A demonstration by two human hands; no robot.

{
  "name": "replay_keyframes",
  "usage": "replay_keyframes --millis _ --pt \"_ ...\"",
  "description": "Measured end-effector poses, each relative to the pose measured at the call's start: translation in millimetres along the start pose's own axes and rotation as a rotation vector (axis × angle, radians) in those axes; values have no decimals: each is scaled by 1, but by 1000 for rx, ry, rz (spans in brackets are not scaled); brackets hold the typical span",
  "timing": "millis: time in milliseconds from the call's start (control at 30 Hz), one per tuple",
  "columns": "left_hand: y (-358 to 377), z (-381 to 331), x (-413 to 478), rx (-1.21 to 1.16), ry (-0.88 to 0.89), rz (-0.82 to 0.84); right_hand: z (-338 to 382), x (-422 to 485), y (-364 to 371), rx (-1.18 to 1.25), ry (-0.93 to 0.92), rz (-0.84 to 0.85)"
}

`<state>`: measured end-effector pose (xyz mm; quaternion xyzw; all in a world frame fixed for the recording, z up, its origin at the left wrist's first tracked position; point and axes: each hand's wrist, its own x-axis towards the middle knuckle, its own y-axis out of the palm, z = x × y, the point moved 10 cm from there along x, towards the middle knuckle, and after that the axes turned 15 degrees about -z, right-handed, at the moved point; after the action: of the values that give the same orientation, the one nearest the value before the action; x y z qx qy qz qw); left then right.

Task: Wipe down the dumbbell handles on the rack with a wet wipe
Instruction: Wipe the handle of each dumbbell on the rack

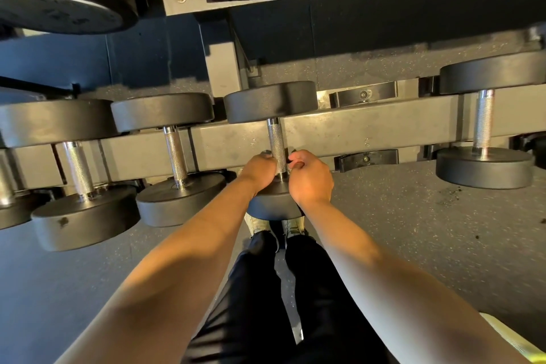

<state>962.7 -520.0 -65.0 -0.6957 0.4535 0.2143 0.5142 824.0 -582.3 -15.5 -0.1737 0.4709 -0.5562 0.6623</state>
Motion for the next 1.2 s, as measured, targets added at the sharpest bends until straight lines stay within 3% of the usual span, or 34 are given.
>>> replay_keyframes --millis 167,267,433,633,767,1000,1200 --pt "-5 3 -18 22 35 -88 13 -5 -1 -82 -104 49" --pt "-21 5 -29 5 88 -267 27 -10 3 -105 -186 83" --pt "-52 -5 -37 -449 31 -524 29 -4 -2 -41 -128 39" --pt "-43 -30 -6 -821 -157 -613 20 0 2 -92 -83 31" --pt "-37 -29 -3 -748 -102 -598 16 3 3 -113 -70 16" --pt "-43 -25 -7 -377 107 -427 10 4 0 -85 -11 -14" --pt "-29 -4 -18 -103 87 -301 9 3 1 -63 -7 -10"
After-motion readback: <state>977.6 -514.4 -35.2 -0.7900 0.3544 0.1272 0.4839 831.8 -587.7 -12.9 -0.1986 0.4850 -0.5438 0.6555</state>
